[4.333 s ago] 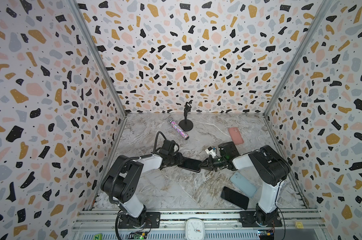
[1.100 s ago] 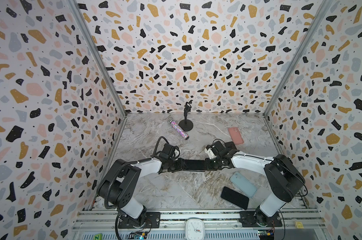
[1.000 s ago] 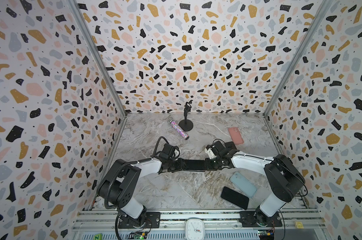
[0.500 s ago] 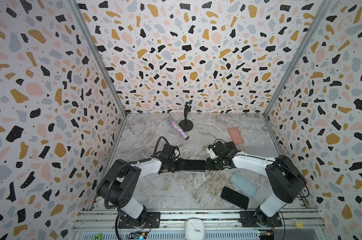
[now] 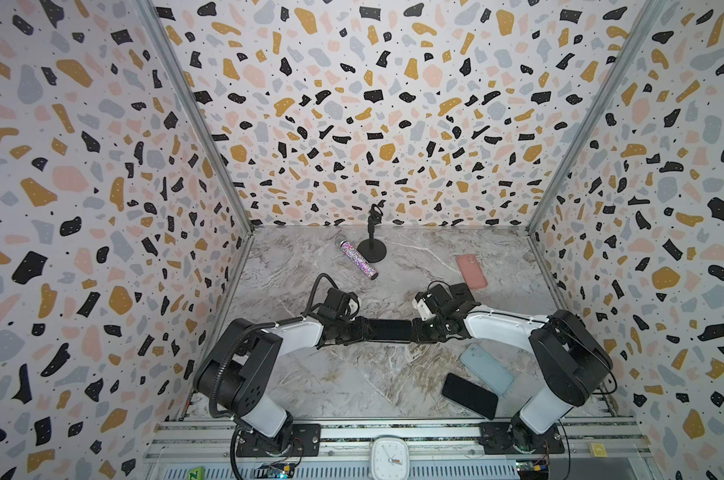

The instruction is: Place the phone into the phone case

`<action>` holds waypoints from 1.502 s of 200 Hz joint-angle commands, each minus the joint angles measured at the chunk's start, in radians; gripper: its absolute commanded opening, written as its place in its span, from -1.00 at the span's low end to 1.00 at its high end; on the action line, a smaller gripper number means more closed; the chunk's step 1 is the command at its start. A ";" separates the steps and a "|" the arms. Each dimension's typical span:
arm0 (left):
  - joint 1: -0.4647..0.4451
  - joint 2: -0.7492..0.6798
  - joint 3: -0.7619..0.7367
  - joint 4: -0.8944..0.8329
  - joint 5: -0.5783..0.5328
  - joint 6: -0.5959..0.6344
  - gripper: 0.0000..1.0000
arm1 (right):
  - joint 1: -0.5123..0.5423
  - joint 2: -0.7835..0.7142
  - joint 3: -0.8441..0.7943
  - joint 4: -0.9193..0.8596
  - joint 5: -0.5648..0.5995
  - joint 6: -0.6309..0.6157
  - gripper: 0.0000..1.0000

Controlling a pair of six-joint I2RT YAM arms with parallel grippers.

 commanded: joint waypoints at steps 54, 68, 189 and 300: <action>-0.021 0.010 -0.017 0.039 0.025 -0.019 -0.06 | 0.027 0.020 -0.038 0.065 -0.083 0.032 -0.77; -0.027 0.012 -0.016 0.047 0.026 -0.025 -0.08 | 0.031 0.023 -0.040 0.071 -0.088 0.036 -0.79; -0.059 0.027 -0.009 0.072 0.027 -0.045 -0.23 | 0.059 0.072 -0.039 0.113 -0.118 0.050 -0.81; -0.061 0.024 -0.021 0.084 0.025 -0.051 -0.26 | 0.074 0.105 -0.042 0.138 -0.117 0.060 -0.81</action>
